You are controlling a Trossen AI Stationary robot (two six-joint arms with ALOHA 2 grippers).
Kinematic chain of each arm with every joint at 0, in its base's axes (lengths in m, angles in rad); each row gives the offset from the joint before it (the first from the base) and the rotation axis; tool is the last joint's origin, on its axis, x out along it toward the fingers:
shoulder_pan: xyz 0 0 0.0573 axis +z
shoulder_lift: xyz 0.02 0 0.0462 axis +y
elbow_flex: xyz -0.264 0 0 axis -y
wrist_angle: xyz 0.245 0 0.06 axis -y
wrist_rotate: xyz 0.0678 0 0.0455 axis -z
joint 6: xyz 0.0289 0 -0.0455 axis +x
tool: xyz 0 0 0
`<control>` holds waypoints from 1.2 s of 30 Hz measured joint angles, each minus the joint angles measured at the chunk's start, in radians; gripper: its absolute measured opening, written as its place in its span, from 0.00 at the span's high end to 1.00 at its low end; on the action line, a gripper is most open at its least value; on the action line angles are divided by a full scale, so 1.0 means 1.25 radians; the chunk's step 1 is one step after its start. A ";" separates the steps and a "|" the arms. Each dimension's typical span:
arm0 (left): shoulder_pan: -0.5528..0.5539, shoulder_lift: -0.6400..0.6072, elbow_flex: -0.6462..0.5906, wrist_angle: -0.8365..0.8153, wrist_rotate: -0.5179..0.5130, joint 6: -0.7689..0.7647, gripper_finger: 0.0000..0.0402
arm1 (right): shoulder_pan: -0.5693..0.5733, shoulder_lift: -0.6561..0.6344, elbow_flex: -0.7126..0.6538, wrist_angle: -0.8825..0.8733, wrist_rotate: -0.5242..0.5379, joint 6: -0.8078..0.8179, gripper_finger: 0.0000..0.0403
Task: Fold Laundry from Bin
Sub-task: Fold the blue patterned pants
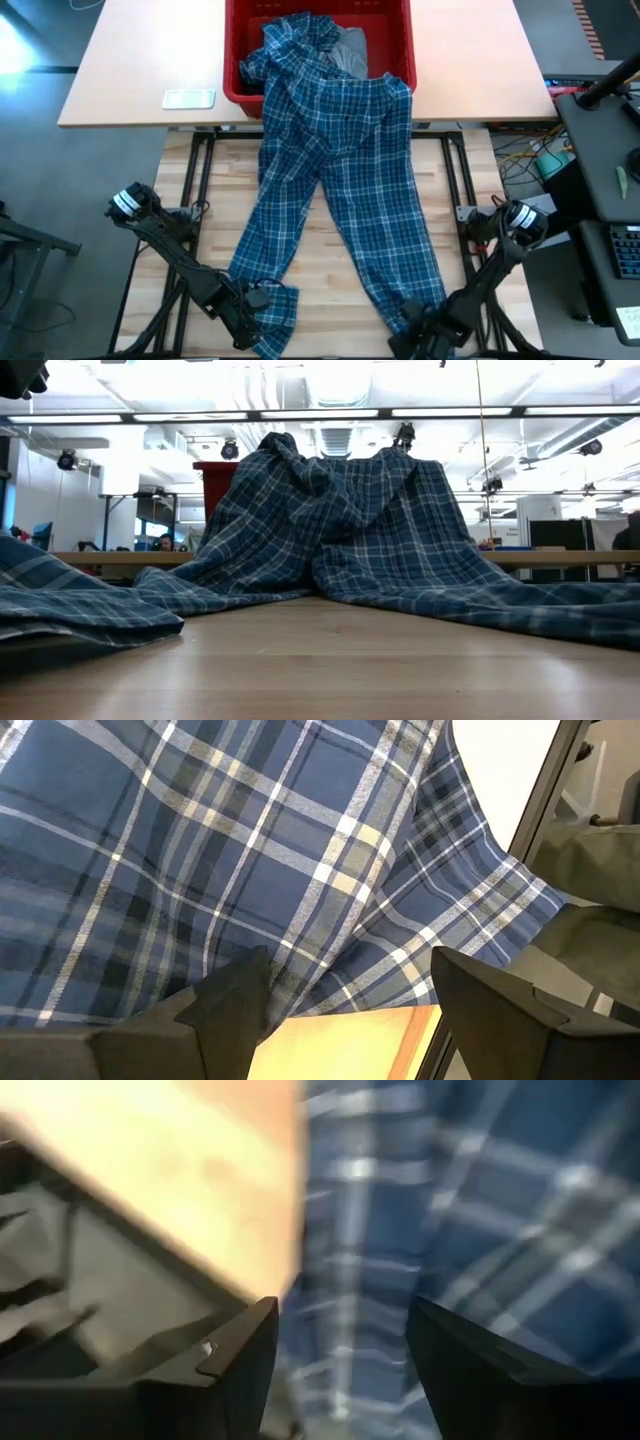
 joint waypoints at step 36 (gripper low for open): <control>0.000 0.000 0.000 0.007 0.006 -0.014 0.35 | -0.201 0.306 0.375 0.230 -0.135 -0.566 0.49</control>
